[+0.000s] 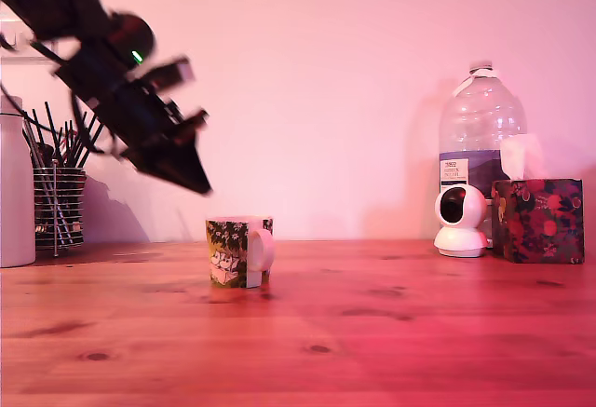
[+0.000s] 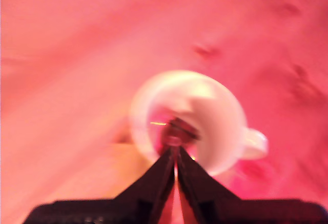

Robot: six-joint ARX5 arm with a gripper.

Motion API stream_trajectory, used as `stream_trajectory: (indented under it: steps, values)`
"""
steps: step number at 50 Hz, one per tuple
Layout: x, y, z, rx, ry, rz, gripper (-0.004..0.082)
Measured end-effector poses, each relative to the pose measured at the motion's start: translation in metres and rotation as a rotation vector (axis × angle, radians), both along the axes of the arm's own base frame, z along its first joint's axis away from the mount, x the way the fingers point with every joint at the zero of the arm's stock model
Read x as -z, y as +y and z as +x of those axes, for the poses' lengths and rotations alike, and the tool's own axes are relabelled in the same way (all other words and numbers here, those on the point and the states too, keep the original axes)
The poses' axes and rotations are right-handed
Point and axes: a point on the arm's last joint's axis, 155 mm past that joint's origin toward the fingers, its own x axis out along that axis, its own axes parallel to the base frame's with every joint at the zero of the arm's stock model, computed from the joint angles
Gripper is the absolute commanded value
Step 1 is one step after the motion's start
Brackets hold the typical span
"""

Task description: Pick up the coffee capsules from the table one by one and drop them inside the nearest coffee cup

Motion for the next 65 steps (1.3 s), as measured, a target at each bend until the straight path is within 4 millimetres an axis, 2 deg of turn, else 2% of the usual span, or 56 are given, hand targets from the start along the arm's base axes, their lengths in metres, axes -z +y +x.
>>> stream_trajectory:
  steps: [12,29,41,56,65]
  values:
    - [-0.036,0.032,-0.023,-0.099,-0.104,-0.033,-0.0020]
    - [-0.028,0.064,-0.074,-0.229,-0.139,-0.029,-0.0020]
    - [-0.049,0.078,-0.112,-0.272,-0.235,-0.059,-0.0020]
    - [-0.062,0.091,-0.154,-0.316,-0.318,-0.103,-0.0020]
    - [-0.085,0.100,-0.175,-0.348,-0.384,-0.129,-0.0020]
